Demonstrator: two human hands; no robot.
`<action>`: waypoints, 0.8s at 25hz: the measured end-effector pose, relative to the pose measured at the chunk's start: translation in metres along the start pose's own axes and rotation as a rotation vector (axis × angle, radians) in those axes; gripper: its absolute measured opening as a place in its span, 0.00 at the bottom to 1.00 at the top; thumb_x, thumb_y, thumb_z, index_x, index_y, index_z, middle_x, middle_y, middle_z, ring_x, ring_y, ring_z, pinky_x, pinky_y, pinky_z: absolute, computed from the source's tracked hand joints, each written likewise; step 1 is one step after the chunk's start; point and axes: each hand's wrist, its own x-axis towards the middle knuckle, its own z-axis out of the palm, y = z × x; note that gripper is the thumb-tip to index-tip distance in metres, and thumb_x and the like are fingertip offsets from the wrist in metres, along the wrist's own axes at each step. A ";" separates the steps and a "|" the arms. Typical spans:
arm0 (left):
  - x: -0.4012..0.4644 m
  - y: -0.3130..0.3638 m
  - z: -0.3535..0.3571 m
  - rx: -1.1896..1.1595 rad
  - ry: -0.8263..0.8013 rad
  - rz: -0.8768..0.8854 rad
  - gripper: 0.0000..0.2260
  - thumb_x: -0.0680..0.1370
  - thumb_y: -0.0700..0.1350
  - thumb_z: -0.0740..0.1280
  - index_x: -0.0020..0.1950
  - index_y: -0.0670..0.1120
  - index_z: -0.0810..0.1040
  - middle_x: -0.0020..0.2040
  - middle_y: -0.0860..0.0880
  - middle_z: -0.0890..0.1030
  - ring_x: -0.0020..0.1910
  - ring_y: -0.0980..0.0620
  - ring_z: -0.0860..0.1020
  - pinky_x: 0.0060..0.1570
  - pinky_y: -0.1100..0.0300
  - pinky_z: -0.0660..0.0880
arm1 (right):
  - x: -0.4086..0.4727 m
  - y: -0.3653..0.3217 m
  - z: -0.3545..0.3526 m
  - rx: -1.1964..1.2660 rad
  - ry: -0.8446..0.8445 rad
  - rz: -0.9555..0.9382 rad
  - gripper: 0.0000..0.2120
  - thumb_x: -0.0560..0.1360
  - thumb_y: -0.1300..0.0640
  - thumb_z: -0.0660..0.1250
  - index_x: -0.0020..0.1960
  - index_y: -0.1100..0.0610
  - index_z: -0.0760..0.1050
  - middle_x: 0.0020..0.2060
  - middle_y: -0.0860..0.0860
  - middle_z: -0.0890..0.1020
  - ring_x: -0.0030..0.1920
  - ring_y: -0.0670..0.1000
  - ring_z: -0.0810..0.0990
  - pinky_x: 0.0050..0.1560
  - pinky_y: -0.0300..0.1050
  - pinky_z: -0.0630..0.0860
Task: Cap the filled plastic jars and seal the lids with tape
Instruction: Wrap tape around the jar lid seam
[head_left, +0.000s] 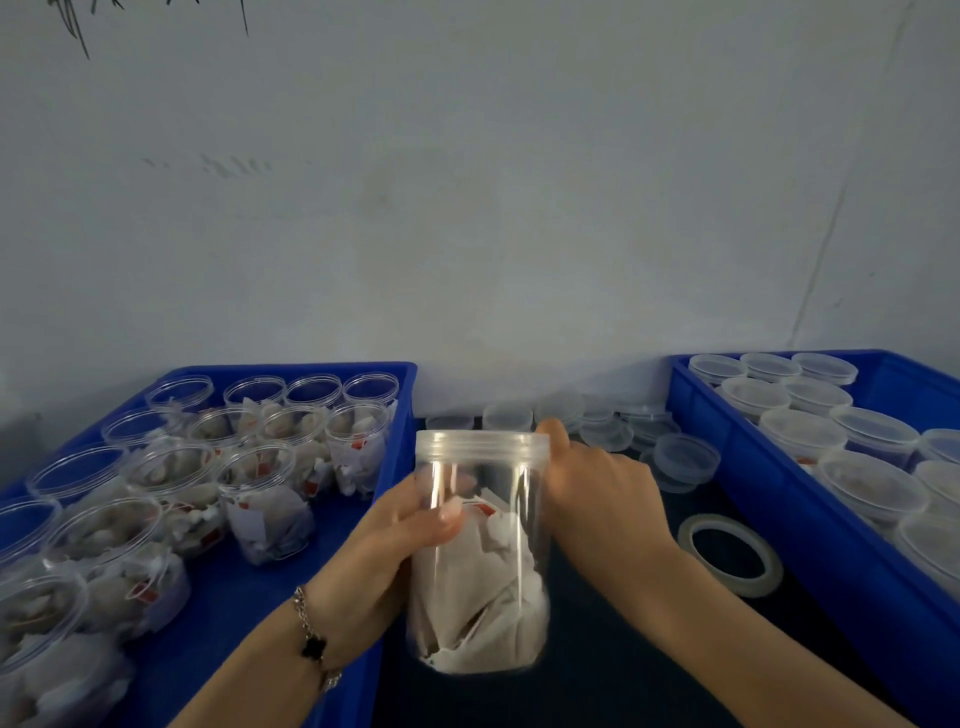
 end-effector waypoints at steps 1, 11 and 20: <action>0.001 0.002 -0.003 -0.091 -0.065 0.041 0.24 0.68 0.42 0.75 0.62 0.41 0.73 0.52 0.40 0.80 0.51 0.49 0.81 0.53 0.55 0.77 | -0.001 0.000 -0.002 -0.001 0.003 0.014 0.08 0.79 0.57 0.56 0.56 0.53 0.59 0.27 0.45 0.64 0.24 0.43 0.63 0.24 0.37 0.56; -0.021 -0.003 0.001 -0.002 0.248 0.287 0.50 0.41 0.69 0.77 0.60 0.52 0.74 0.55 0.49 0.82 0.52 0.50 0.82 0.49 0.51 0.79 | -0.001 -0.018 0.004 0.090 -0.036 -0.084 0.35 0.76 0.61 0.59 0.71 0.47 0.38 0.28 0.45 0.70 0.24 0.46 0.68 0.23 0.40 0.58; -0.019 0.009 -0.014 -0.213 0.199 0.094 0.45 0.41 0.63 0.80 0.54 0.45 0.78 0.47 0.39 0.83 0.42 0.42 0.83 0.35 0.51 0.81 | -0.006 0.024 -0.022 1.283 -0.813 -0.068 0.36 0.77 0.63 0.63 0.72 0.31 0.52 0.40 0.53 0.83 0.27 0.47 0.75 0.35 0.40 0.76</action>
